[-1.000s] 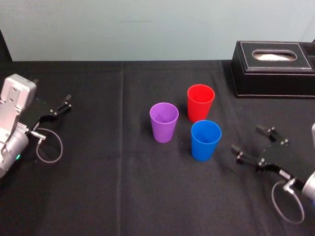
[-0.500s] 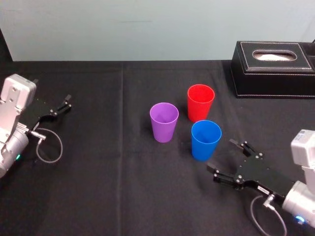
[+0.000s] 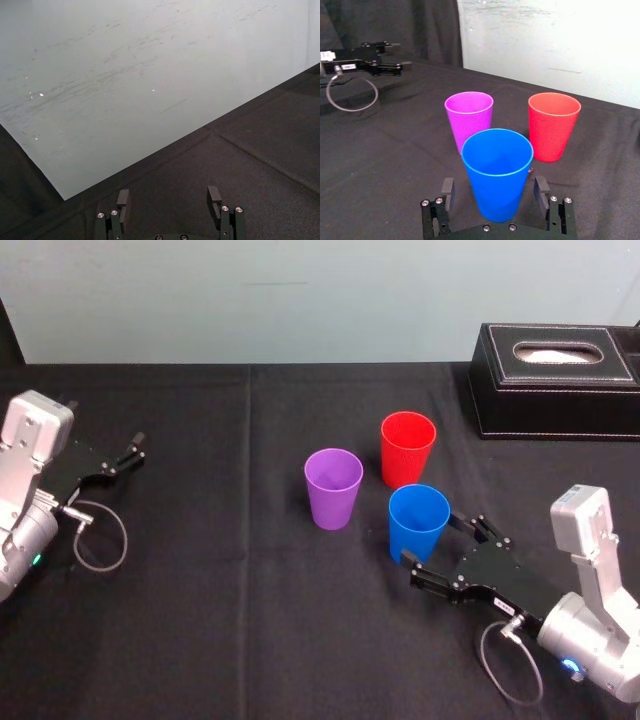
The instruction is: Stack the three plastic cups sequentially using one hand.
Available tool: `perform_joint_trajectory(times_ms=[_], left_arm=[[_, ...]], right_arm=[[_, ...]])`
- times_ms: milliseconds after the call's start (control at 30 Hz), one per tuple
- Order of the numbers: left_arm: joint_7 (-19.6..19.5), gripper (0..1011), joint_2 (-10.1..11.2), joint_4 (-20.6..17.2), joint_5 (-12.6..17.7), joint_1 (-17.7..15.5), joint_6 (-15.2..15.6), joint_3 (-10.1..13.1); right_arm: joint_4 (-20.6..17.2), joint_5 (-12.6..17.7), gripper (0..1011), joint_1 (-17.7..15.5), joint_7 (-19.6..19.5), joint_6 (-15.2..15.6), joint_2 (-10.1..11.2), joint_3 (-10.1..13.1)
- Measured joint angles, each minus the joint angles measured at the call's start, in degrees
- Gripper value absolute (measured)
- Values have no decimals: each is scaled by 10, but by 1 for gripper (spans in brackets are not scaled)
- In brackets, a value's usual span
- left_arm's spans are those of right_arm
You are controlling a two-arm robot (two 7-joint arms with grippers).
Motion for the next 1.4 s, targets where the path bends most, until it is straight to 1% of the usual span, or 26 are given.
perform_joint_trajectory(times_ms=[200,300,333,400,633,967,1400], left_arm=[[0,1005,0,0,0,0,0,0],[0,1005,0,0,0,0,0,0],[0,1005,0,0,0,0,0,0],[0,1004,0,0,0,0,0,0],[0,1005,0,0,0,0,0,0],[0,1005,0,0,0,0,0,0],[0,1005,0,0,0,0,0,0]], right_arm=[[12,-16,1002,6,-8,-4,-21,4],[17,-24,1003,8,-9,-11,-29,5],[17,-24,1003,8,-9,-11,-29,5],[21,-32,1003,9,-11,-20,-39,7],[32,-45,1003,11,-12,-39,-58,11],[44,-53,1002,15,-5,-46,-81,20],[57,-70,1003,25,8,-44,-102,25]])
